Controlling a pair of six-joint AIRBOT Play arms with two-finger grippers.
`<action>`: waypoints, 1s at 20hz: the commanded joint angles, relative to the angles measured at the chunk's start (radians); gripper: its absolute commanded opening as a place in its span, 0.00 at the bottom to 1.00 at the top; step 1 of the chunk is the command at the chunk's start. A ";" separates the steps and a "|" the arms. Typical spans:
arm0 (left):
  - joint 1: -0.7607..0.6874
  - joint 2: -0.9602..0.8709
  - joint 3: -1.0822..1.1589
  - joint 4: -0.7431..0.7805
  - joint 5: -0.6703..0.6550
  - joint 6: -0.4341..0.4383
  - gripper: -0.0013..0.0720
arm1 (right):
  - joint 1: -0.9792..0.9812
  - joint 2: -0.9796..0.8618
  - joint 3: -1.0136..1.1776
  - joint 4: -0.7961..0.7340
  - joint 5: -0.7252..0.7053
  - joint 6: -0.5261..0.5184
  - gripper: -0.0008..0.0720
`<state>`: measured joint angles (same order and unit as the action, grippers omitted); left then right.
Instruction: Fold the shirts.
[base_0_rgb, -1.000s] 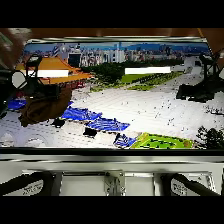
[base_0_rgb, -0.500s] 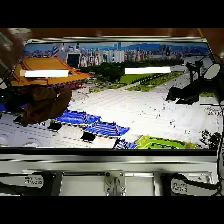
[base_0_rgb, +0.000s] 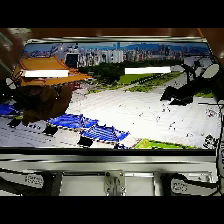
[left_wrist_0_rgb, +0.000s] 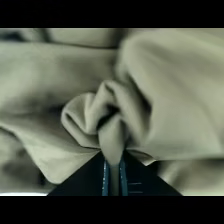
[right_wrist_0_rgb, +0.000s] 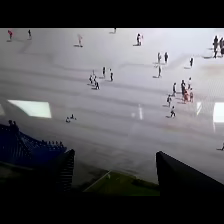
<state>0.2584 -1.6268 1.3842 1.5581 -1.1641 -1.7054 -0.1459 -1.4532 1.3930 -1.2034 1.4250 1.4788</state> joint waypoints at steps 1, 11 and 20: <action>-0.129 0.128 0.074 -0.015 0.013 0.096 0.07 | 0.000 0.021 0.001 0.020 0.045 -0.014 0.88; -0.748 0.599 0.228 -0.119 0.335 -0.063 0.07 | -0.001 0.482 0.010 -0.010 -0.124 -0.034 0.88; -0.858 0.494 -0.185 -0.127 0.295 -0.250 0.07 | 0.000 0.540 -0.165 0.015 0.002 -0.024 0.88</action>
<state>-0.5762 -1.1004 1.3468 1.4387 -0.8738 -1.8587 -0.1459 -0.9085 1.3273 -1.2160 1.3994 1.4467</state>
